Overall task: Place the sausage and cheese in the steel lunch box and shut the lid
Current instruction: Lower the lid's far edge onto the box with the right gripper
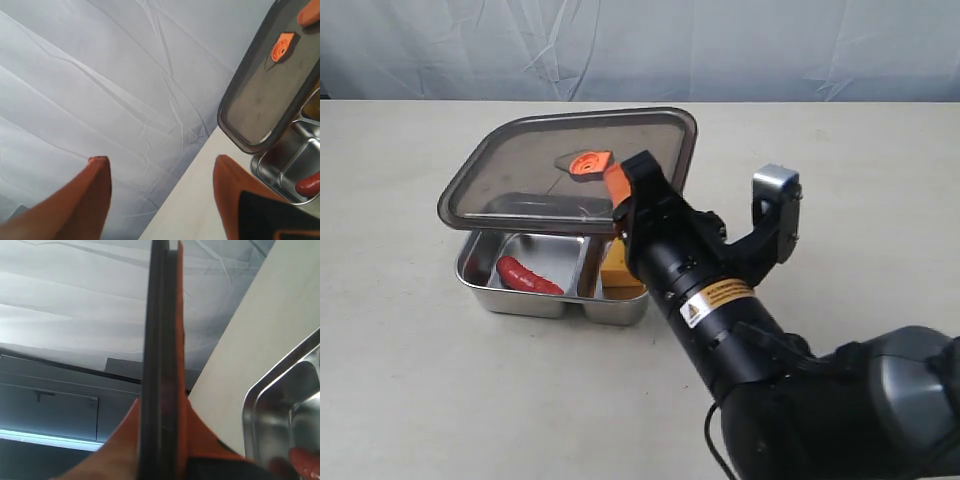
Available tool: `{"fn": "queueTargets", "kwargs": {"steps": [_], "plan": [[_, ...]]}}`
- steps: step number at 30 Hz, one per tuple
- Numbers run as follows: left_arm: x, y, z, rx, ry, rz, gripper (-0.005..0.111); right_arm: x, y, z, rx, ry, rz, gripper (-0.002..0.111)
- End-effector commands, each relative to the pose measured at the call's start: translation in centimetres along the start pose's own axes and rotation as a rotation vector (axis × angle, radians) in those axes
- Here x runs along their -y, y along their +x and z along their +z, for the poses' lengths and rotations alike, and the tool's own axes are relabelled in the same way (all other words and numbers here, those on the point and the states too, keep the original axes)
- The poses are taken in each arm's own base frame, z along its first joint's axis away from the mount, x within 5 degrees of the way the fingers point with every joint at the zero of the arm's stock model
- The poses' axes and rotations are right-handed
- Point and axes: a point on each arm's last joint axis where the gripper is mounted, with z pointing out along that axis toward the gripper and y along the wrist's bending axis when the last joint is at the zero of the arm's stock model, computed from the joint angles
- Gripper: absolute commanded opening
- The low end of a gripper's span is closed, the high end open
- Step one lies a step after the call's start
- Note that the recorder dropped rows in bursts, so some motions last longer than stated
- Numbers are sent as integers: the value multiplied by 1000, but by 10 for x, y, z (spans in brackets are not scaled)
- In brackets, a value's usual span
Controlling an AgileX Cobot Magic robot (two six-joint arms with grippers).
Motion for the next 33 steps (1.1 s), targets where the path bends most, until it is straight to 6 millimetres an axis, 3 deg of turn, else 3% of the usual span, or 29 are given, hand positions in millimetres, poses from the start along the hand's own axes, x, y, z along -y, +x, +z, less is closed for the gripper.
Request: {"fn": "queueTargets", "kwargs": {"steps": [1,12,17,21,24,33], "plan": [[0,-1,-1,13,0,-18,57,7,16,15,22,-2,-17,-1],[0,-1,-1,13,0,-18,57,48,28,24,43,110,-74,-1],[0,-1,-1,13,0,-18,57,46,29,30,29,87,-72,-1],[0,-1,-1,13,0,-18,57,32,37,41,15,29,-64,-1],[0,-1,-1,13,0,-18,57,44,33,50,-28,171,-90,-1],[0,-1,-1,13,0,-18,57,58,32,53,-133,297,-152,-1]]}}
